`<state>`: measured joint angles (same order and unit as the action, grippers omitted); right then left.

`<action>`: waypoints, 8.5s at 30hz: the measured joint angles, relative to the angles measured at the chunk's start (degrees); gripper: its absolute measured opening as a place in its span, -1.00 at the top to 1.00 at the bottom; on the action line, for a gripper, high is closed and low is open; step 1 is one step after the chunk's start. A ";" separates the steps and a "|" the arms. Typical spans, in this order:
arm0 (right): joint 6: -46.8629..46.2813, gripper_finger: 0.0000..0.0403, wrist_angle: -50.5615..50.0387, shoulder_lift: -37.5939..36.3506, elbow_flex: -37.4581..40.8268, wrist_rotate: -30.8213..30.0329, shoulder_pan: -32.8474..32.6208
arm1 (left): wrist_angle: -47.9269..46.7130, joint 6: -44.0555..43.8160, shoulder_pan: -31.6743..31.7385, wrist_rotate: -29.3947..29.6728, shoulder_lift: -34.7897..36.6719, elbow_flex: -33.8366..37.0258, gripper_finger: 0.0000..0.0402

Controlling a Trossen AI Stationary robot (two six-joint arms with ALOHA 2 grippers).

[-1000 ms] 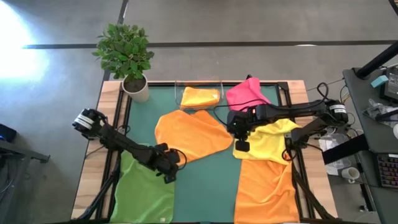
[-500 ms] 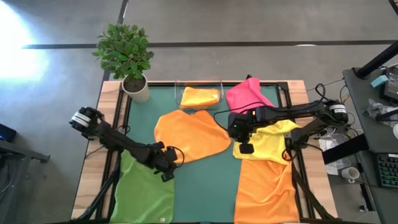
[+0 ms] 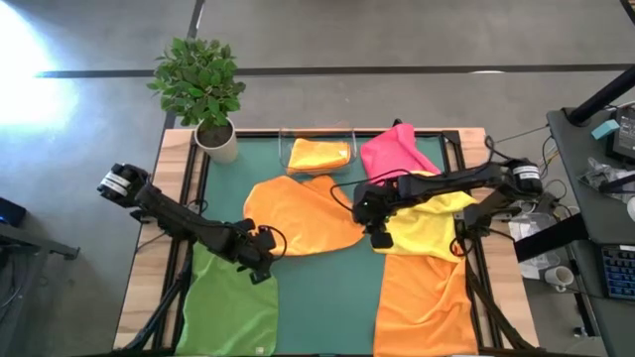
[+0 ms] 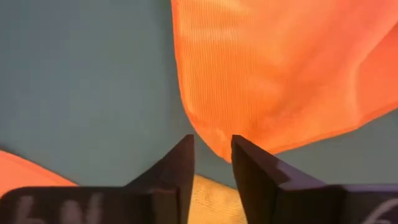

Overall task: Fold microfiber towels
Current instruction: Fold the top left orange microfiber towel

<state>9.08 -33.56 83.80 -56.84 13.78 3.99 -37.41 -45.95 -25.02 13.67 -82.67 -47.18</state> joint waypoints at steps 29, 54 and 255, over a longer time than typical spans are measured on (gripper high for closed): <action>-3.62 0.63 5.65 12.85 -0.11 4.76 -0.64 | -2.73 3.07 0.00 -1.15 0.39 0.76 1.00; -32.65 0.96 3.51 5.87 -12.35 -0.31 -8.98 | -17.24 0.17 0.14 -22.30 11.28 -6.71 1.00; -43.04 0.96 4.37 7.36 1.20 -5.81 -9.20 | 11.87 22.69 19.08 -16.93 -6.03 2.75 0.96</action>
<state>-33.95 -29.19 91.16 -55.64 7.97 -5.21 -25.54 -23.27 -5.94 -3.26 -88.70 -44.42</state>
